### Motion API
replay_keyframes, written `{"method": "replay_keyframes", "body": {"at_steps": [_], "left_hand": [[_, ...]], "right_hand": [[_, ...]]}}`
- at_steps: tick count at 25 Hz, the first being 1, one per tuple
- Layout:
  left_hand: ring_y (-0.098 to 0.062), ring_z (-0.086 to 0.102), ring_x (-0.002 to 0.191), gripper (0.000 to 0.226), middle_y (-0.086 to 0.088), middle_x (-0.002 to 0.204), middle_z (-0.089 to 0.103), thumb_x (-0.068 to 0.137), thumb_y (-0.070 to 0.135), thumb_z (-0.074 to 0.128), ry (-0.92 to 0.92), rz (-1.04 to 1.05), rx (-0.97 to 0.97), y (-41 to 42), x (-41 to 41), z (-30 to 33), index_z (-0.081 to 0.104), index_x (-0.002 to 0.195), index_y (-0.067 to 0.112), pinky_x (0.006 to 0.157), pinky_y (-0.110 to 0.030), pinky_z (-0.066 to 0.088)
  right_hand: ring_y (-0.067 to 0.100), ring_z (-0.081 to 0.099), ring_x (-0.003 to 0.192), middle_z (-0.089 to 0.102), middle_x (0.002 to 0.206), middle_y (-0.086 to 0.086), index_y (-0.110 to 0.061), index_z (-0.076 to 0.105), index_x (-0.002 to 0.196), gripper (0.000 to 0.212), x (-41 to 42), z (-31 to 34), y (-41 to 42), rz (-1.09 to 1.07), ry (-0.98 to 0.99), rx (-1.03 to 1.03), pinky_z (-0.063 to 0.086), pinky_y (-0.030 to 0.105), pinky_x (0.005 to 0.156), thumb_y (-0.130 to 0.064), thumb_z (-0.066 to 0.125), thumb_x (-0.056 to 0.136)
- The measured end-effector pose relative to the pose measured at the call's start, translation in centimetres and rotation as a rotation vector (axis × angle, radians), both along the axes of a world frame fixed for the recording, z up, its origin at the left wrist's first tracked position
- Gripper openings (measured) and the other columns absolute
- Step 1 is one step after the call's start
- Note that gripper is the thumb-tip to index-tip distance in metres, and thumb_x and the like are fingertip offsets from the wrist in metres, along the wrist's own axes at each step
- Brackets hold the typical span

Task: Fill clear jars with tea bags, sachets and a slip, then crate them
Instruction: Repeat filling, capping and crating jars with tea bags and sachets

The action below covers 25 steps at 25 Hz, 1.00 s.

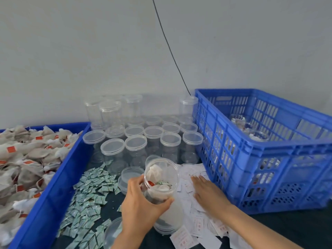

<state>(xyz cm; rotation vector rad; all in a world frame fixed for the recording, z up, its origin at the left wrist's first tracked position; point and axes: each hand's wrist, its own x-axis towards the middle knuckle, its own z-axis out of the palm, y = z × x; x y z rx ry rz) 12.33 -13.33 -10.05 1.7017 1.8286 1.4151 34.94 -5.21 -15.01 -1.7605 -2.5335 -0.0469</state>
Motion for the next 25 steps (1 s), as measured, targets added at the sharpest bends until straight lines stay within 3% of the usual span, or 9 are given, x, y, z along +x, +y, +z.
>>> {"method": "replay_keyframes", "body": {"at_steps": [3,5,7,10,12,14,16,19,25], "left_hand": [[0.015,0.047,0.083,0.089,0.022,0.099,0.048,0.038,0.057,0.086,0.025,-0.025,-0.019,0.0,0.3,0.5,0.042,0.109,0.029,0.06,-0.01,0.034],[0.007,0.05,0.084,0.089,0.019,0.101,0.048,0.04,0.055,0.088,0.06,-0.042,-0.019,0.0,0.3,0.8,0.045,0.112,0.023,0.061,-0.01,0.035],[0.01,0.05,0.085,0.089,0.021,0.101,0.047,0.042,0.055,0.088,0.078,-0.053,-0.018,-0.1,0.2,1.1,0.045,0.113,0.024,0.062,-0.01,0.035],[0.027,0.043,0.089,0.09,0.028,0.104,0.044,0.041,0.06,0.086,0.062,-0.07,-0.036,-0.2,-0.2,1.5,0.04,0.113,0.032,0.065,-0.007,0.035],[0.031,0.041,0.091,0.09,0.031,0.105,0.044,0.039,0.066,0.083,0.028,-0.054,-0.063,-0.3,-0.5,1.7,0.036,0.111,0.037,0.064,-0.007,0.036],[0.029,0.043,0.088,0.091,0.032,0.105,0.044,0.037,0.07,0.081,-0.02,-0.017,-0.082,-0.3,-0.6,1.9,0.034,0.109,0.04,0.062,-0.008,0.036],[0.026,0.046,0.089,0.091,0.03,0.105,0.045,0.036,0.072,0.079,-0.029,-0.012,-0.079,-0.4,-0.6,2.2,0.035,0.108,0.039,0.062,-0.01,0.037],[0.027,0.045,0.096,0.09,0.026,0.106,0.048,0.038,0.073,0.077,-0.018,-0.034,-0.055,-0.6,-0.5,2.7,0.038,0.11,0.036,0.064,-0.01,0.039],[0.011,0.054,0.1,0.091,0.021,0.109,0.054,0.033,0.065,0.081,-0.058,-0.143,0.044,-1.6,0.8,5.8,0.047,0.112,0.036,0.078,-0.021,0.05]], "right_hand": [[0.015,0.034,0.136,0.044,0.144,0.003,-0.012,0.035,0.143,0.053,-0.1,0.0,0.5,0.144,-0.106,0.084,0.026,0.033,0.112,-0.016,0.052,0.094],[0.012,0.066,0.09,0.07,0.09,-0.002,-0.018,0.071,0.091,0.041,-0.5,0.7,-0.3,0.221,-0.105,0.097,0.05,0.024,0.081,-0.021,0.088,0.054],[0.009,0.061,0.057,0.062,0.059,-0.008,-0.023,0.063,0.059,0.037,-1.1,1.7,-0.7,0.186,-0.12,0.159,0.047,0.018,0.056,-0.023,0.093,0.038],[0.016,0.06,0.074,0.065,0.079,-0.001,-0.015,0.058,0.077,0.013,-2.0,5.3,-1.3,-0.093,0.263,0.127,0.043,0.029,0.063,-0.018,0.056,0.09],[0.013,0.06,0.073,0.064,0.076,-0.005,-0.014,0.065,0.085,0.015,-2.2,7.8,-1.8,-0.164,0.637,0.297,0.045,0.029,0.062,-0.017,0.053,0.095],[0.007,0.06,0.083,0.067,0.085,-0.01,-0.014,0.071,0.095,0.013,-3.2,11.2,-3.6,0.095,0.764,0.586,0.048,0.022,0.071,-0.008,0.061,0.09],[0.012,0.062,0.101,0.07,0.104,-0.005,-0.012,0.072,0.103,0.022,-4.4,13.4,-5.3,0.384,0.6,0.703,0.048,0.027,0.088,-0.006,0.064,0.083],[0.014,0.062,0.11,0.069,0.112,-0.007,-0.022,0.074,0.1,0.026,-4.9,14.4,-6.9,0.513,0.164,0.637,0.05,0.044,0.092,-0.034,0.054,0.089],[0.011,0.064,0.102,0.068,0.09,-0.014,-0.025,0.072,0.082,0.03,-1.7,17.3,-8.4,0.557,0.055,0.608,0.052,0.036,0.087,-0.035,0.045,0.087]]}}
